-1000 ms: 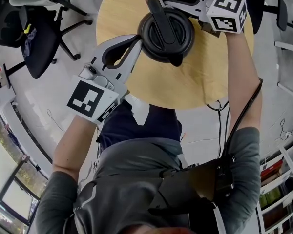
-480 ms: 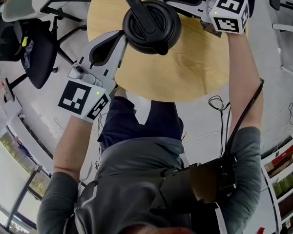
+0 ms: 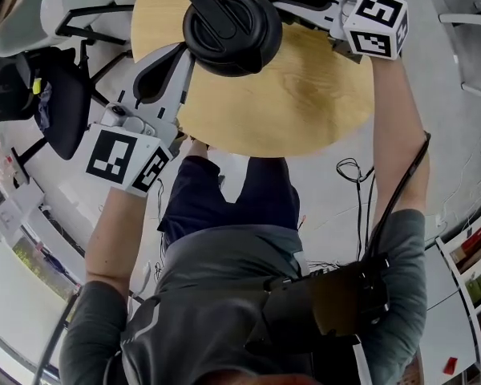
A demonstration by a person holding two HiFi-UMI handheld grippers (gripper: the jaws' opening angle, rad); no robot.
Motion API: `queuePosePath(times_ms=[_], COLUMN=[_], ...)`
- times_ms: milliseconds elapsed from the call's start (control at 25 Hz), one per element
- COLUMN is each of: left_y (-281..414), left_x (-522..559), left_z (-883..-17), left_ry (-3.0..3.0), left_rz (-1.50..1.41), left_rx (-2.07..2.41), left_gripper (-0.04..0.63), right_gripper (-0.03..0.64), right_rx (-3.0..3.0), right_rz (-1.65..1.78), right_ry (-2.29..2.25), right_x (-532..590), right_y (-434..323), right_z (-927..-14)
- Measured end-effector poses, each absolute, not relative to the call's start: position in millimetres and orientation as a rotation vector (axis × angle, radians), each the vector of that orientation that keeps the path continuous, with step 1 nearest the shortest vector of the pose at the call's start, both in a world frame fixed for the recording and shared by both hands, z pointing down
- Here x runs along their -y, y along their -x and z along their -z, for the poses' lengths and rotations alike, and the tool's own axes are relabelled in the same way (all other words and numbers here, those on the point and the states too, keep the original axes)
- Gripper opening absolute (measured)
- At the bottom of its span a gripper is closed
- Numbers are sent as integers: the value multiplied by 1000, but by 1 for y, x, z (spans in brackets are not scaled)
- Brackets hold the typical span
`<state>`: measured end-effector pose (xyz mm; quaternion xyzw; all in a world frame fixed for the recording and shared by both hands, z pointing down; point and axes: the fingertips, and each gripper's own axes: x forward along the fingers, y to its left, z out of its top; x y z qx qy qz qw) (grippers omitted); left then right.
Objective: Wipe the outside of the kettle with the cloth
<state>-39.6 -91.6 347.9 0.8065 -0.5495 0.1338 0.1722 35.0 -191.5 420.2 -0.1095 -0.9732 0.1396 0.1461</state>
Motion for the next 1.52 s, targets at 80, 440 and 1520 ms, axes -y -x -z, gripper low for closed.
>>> queuePosePath(times_ms=[80,440,1520], left_y=[38,36,85], left_x=[92,89,49], left_z=[-348,-347,-367], left_ry=[-2292,-2313,-2518], left_rz=[-387,-386,-431], left_rx=[1553,1499,1126], left_gripper=[8,8,8], right_gripper=[40,40,40], right_rx=[2808,2828,2830], right_rz=[-407,-454,-544], right_ry=[284,128,-700], right_x=[189,173,89], right_y=[-41,-63,-78], right_z=[-420,-421,-434])
